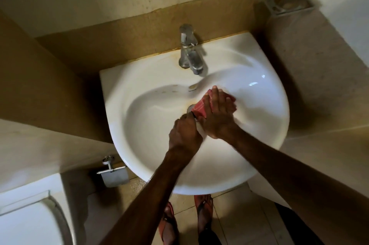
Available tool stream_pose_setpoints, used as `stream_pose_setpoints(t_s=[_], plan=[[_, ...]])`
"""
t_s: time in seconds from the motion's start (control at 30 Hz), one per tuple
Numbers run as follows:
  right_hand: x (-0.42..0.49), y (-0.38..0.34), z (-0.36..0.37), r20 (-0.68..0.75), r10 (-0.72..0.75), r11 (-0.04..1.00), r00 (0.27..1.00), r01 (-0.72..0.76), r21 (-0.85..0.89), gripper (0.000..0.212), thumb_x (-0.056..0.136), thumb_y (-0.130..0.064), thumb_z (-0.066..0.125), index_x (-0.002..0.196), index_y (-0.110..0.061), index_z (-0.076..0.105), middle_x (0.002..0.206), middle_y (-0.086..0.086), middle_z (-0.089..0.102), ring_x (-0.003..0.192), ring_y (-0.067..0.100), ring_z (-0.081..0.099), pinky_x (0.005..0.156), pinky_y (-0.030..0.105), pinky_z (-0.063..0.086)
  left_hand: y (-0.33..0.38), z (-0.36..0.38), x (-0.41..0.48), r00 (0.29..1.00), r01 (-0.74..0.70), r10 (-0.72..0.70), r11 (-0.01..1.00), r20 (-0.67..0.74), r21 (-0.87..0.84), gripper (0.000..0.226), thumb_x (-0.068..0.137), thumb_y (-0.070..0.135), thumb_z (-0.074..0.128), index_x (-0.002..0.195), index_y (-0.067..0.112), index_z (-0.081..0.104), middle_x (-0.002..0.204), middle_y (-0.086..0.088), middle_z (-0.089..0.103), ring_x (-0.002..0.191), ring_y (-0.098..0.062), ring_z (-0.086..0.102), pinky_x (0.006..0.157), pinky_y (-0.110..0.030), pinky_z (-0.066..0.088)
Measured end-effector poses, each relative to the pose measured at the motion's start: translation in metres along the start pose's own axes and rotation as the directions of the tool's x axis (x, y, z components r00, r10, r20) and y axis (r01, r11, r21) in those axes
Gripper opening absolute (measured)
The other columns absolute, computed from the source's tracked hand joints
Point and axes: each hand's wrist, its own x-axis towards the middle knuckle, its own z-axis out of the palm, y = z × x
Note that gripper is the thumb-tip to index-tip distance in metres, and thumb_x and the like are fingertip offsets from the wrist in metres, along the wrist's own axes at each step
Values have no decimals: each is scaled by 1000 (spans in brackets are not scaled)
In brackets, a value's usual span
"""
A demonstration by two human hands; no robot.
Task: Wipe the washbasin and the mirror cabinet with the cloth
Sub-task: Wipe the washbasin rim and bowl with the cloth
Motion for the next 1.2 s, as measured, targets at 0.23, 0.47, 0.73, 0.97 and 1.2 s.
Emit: stream_pose_setpoints(t_s=[0.23, 0.47, 0.73, 0.97, 1.2], plan=[[-9, 11, -1, -52, -176, 983, 983, 173, -63, 77, 107, -53, 8, 158, -4, 38, 166, 26, 28, 154, 46, 29, 124, 62, 25, -11, 12, 6, 996, 74, -78, 990, 31, 124, 40, 91, 17, 57, 129, 5, 52, 132, -12, 53, 121, -32, 51, 94, -44, 53], [-42, 122, -49, -131, -95, 958, 987, 55, -280, 78, 89, -39, 52, 159, -9, 38, 171, 15, 24, 159, 38, 20, 127, 58, 15, 8, 26, 0, 993, 65, -73, 993, 88, 94, 50, 87, 0, 48, 137, 4, 45, 138, -13, 47, 126, -32, 43, 93, -43, 50], [-61, 109, -53, -148, 110, 950, 983, -147, -274, 89, 89, -37, 62, 163, -6, 24, 173, 20, 8, 160, 44, 8, 128, 57, 10, 6, 47, -7, 995, -36, 28, 997, 101, 73, 34, 88, 1, 49, 122, 3, 52, 141, -14, 45, 127, -33, 44, 89, -41, 51], [-3, 25, -7, -102, -56, 996, 993, 48, -80, 76, 98, -49, 31, 160, -5, 33, 168, 29, 18, 154, 55, 18, 123, 67, 19, -5, 40, 6, 995, 32, -48, 986, -91, -165, 50, 82, -3, 61, 132, 2, 54, 124, -16, 61, 115, -33, 58, 98, -47, 53], [-3, 42, 2, -86, -354, 934, 931, 347, -89, 62, 103, -46, 25, 161, -26, 35, 172, 19, 17, 157, 42, 23, 122, 61, 25, -3, 40, 1, 976, 119, -142, 983, -164, -141, 54, 78, -3, 62, 130, 2, 50, 129, -16, 54, 119, -32, 51, 97, -33, 44]])
